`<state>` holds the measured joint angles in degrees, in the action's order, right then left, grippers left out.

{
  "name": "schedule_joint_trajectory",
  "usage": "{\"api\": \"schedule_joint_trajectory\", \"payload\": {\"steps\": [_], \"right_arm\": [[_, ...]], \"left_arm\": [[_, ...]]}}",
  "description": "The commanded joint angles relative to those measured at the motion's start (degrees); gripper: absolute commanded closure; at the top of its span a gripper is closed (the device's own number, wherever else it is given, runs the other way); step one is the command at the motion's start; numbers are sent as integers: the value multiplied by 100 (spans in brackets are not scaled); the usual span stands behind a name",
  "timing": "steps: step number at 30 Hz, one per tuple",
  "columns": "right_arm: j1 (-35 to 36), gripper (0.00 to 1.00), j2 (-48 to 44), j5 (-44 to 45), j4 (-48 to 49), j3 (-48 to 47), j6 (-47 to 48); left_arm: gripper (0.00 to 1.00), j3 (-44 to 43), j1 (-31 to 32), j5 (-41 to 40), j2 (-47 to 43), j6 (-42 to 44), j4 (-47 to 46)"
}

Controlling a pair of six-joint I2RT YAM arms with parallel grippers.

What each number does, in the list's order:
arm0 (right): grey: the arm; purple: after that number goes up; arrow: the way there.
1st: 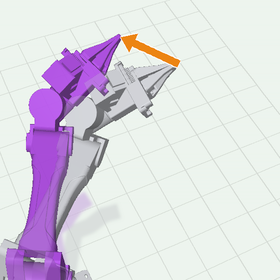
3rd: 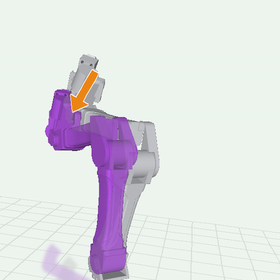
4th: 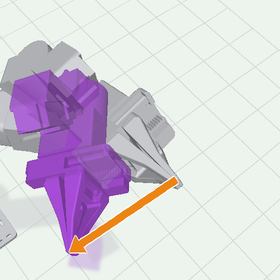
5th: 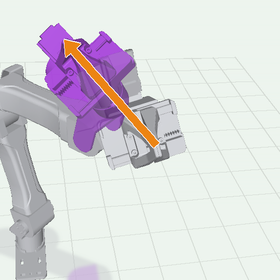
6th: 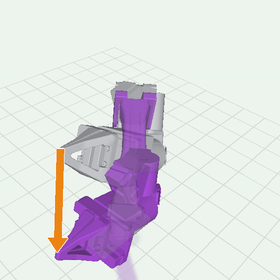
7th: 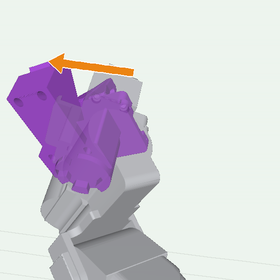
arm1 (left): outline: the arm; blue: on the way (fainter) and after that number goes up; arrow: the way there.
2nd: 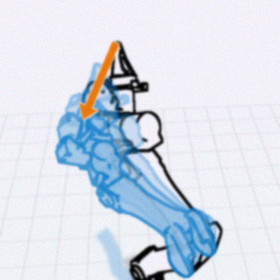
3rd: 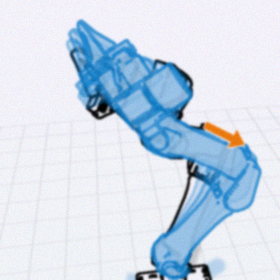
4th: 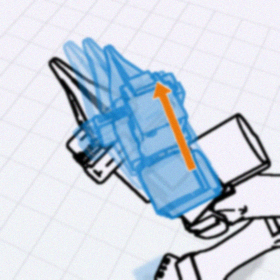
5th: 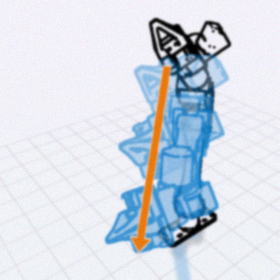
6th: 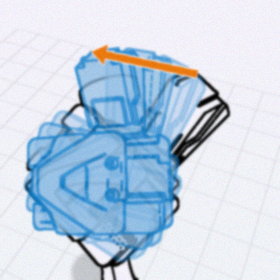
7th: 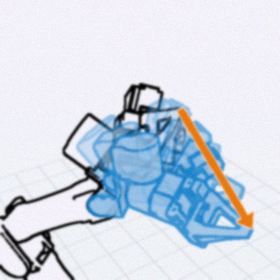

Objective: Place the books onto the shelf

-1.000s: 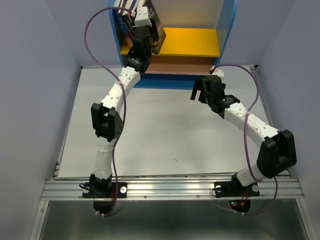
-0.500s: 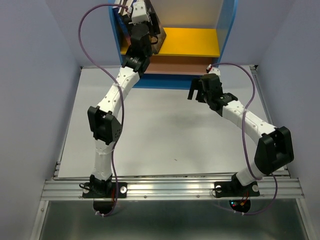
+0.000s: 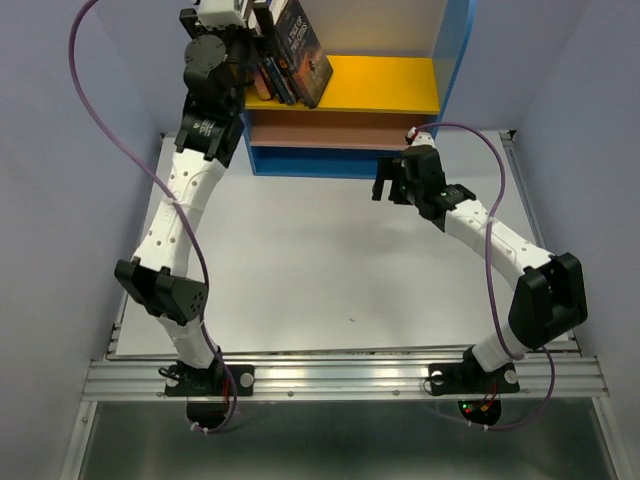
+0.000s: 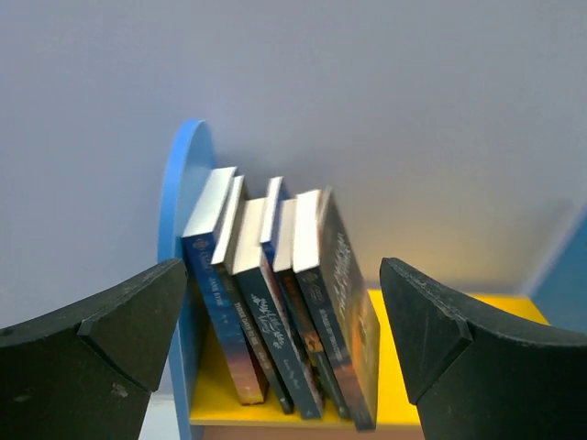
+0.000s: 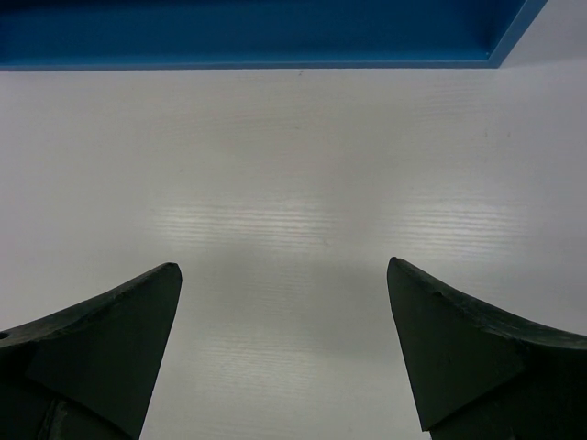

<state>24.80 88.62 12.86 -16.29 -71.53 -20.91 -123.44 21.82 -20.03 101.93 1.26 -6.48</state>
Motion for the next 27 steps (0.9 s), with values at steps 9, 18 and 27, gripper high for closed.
{"api": "schedule_joint_trajectory", "payload": {"steps": [9, 18, 27], "right_arm": [[-28, 0, -117, 94, 82, -283, 561], [-28, 0, -20, 190, 83, -406, 658], [-28, 0, 138, 181, 83, -555, 693]], "left_arm": [[38, 1112, -1602, 5342, -675, 25, -81], [100, 410, -1919, 5211, 326, -389, -11], [100, -401, -1963, 5141, 1154, -609, 7]]}}
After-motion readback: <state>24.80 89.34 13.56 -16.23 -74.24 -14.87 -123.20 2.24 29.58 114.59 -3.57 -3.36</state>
